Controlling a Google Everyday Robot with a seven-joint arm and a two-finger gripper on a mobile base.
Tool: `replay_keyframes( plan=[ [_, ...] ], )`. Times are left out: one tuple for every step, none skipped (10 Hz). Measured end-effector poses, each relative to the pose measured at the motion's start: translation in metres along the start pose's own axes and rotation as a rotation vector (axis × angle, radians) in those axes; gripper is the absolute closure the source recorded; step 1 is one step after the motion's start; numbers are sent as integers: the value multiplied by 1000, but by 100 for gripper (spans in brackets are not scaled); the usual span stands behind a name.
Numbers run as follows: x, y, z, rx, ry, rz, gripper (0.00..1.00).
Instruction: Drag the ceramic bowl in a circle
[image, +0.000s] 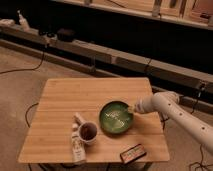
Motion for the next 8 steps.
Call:
replay_keyframes(
  plan=[
    [-11, 7, -11, -6, -25, 7, 94],
    [-19, 15, -22, -11, -39, 20, 94],
    [-24, 27, -38, -21, -43, 45, 94],
    [-28, 39, -51, -36, -41, 67, 94],
    [-33, 58, -67, -69, -42, 89, 94],
    [-39, 84, -85, -124, -47, 116, 94],
    [-41, 99, -95, -159, -47, 138, 94],
    [-42, 118, -105, -203, -44, 164, 94]
  ],
)
